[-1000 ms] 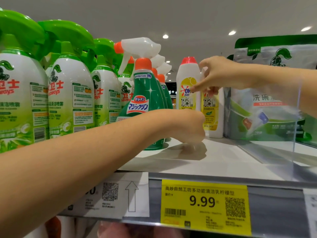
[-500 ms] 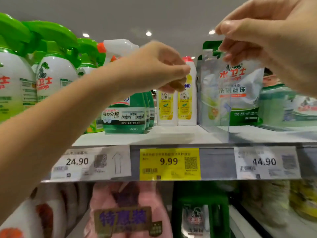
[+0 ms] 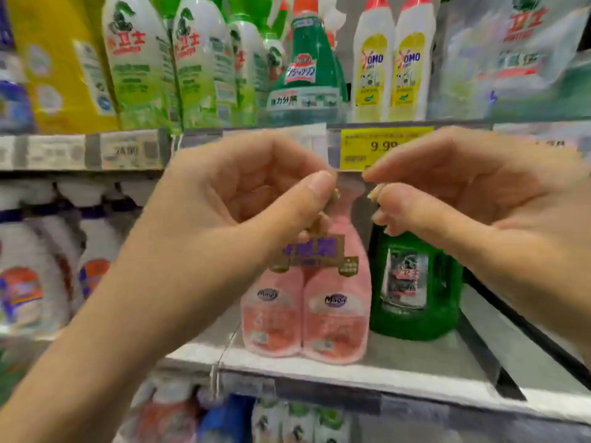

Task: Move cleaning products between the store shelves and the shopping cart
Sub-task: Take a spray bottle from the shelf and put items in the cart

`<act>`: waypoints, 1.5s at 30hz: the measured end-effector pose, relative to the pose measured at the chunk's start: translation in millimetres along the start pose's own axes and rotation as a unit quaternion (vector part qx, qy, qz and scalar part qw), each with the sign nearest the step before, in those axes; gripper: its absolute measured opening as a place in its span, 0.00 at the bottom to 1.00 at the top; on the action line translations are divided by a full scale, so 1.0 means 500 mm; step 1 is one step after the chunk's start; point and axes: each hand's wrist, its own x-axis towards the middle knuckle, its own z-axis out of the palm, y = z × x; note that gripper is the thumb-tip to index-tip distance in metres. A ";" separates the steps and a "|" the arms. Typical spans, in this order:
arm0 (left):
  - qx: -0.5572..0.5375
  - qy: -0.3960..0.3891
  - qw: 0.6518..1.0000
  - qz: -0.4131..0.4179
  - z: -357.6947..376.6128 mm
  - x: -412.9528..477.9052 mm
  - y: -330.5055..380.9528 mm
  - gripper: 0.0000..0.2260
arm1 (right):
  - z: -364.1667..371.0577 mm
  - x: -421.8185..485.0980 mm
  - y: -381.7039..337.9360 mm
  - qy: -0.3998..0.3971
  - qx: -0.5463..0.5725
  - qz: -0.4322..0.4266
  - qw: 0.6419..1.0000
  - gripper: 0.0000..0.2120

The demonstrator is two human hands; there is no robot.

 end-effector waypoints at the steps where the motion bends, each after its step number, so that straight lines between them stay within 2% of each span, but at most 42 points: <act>1: -0.002 0.020 1.000 -0.003 0.006 -0.043 0.014 0.03 | 0.019 -0.021 -0.007 -0.018 0.038 0.035 0.998 0.28; 2: 0.004 0.032 0.999 -0.016 0.010 -0.085 0.024 0.03 | 0.032 -0.045 -0.001 -0.017 0.066 0.015 0.998 0.08; 3: 0.010 0.038 0.999 -0.036 0.017 -0.114 0.026 0.04 | 0.046 -0.072 -0.003 0.000 0.104 -0.003 0.995 0.05; 4: 0.017 0.044 0.997 -0.065 0.021 -0.149 0.028 0.05 | 0.056 -0.108 -0.008 0.013 0.149 -0.020 0.989 0.05; 7: 0.046 0.102 0.982 -0.150 0.028 -0.259 0.035 0.06 | 0.120 -0.172 -0.025 -0.012 0.247 -0.017 0.969 0.06; 12: 0.079 0.208 0.941 -0.255 0.015 -0.458 0.099 0.05 | 0.245 -0.249 -0.088 -0.143 0.335 -0.001 0.931 0.06; 19: 0.138 0.369 0.861 -0.322 -0.057 -0.688 0.212 0.06 | 0.427 -0.320 -0.264 -0.292 0.464 -0.004 0.836 0.07; 25: 0.135 0.496 0.768 -0.382 -0.142 -0.932 0.289 0.06 | 0.637 -0.422 -0.442 -0.423 0.503 0.021 0.753 0.08; 28: 0.142 0.562 0.707 -0.405 -0.191 -1.062 0.325 0.07 | 0.741 -0.486 -0.536 -0.463 0.512 0.040 0.723 0.07; 33: 0.122 0.628 0.626 -0.445 -0.262 -1.232 0.338 0.06 | 0.889 -0.585 -0.633 -0.528 0.500 0.072 0.683 0.09; 40: 0.125 0.640 0.577 -0.491 -0.321 -1.367 0.273 0.07 | 1.036 -0.669 -0.667 -0.568 0.453 0.160 0.668 0.06; 42: 0.131 0.641 0.566 -0.501 -0.338 -1.392 0.240 0.07 | 1.081 -0.687 -0.663 -0.580 0.445 0.173 0.660 0.08; 45: 0.161 0.636 0.531 -0.537 -0.368 -1.440 0.178 0.08 | 1.145 -0.710 -0.652 -0.596 0.434 0.189 0.649 0.08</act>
